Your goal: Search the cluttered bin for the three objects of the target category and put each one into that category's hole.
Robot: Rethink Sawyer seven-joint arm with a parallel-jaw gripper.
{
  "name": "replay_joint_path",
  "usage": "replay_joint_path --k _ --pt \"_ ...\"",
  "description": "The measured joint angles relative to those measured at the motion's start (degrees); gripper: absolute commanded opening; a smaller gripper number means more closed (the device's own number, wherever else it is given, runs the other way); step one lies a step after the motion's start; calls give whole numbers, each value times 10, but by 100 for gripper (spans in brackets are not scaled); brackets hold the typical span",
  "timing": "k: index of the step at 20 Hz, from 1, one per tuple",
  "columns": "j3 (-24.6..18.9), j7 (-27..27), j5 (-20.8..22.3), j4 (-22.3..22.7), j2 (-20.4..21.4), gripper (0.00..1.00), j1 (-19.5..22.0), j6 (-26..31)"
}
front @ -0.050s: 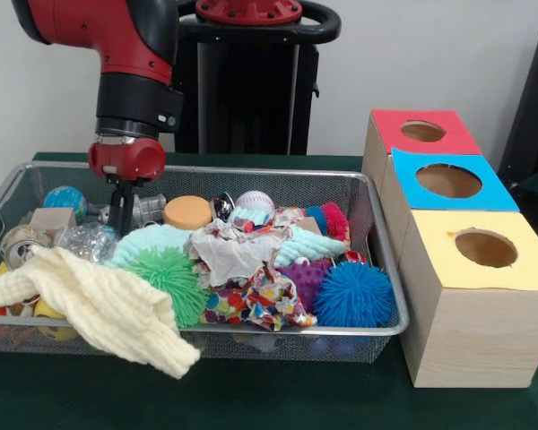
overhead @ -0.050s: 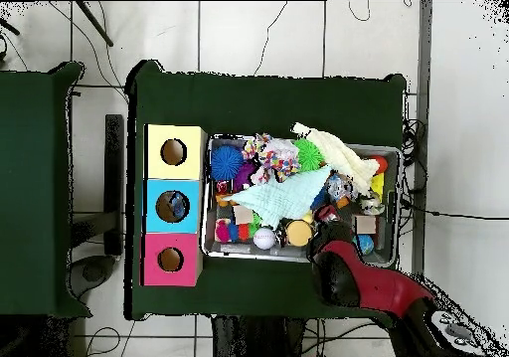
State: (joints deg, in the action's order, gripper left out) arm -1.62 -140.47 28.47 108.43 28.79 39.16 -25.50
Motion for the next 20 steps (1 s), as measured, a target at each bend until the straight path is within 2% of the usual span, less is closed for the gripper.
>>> replay_joint_path --k 20 --pt "10 0 -10 9 43 0 -10 23"
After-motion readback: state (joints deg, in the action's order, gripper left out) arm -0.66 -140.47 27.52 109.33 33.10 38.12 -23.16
